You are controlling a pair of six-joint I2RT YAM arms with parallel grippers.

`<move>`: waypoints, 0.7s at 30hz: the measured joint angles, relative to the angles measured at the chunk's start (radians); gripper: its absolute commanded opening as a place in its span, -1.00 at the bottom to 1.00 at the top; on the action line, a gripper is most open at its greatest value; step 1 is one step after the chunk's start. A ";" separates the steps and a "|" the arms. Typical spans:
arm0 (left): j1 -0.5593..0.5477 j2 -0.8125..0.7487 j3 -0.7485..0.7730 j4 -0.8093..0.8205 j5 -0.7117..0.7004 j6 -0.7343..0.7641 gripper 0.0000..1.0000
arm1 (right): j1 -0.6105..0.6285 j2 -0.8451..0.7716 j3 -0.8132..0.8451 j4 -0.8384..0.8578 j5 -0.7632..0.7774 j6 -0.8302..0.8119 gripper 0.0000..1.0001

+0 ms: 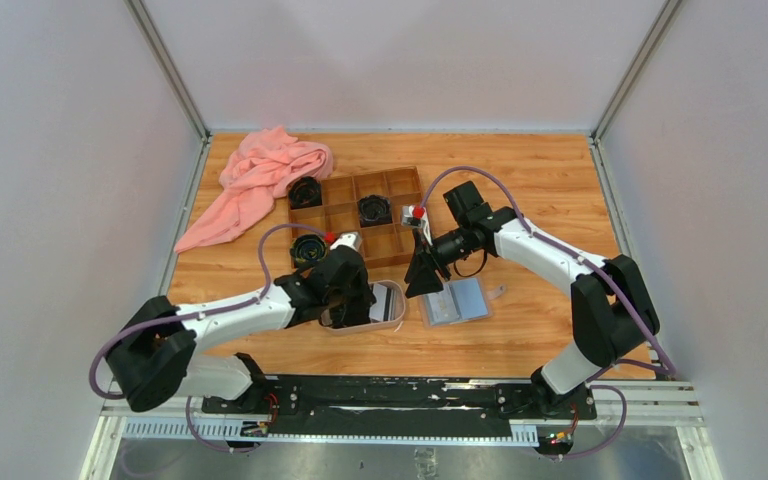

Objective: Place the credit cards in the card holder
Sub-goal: Pick up the credit card from the storage box.

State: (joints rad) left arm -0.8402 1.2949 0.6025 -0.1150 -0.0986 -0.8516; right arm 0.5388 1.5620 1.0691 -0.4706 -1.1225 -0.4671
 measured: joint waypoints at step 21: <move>0.090 -0.204 -0.145 0.091 0.100 0.081 -1.00 | 0.000 0.000 -0.003 0.000 0.000 0.000 0.05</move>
State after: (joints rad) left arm -0.7502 1.0904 0.4580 -0.0238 0.0017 -0.7708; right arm 0.5388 1.5620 1.0664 -0.4706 -1.1229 -0.4675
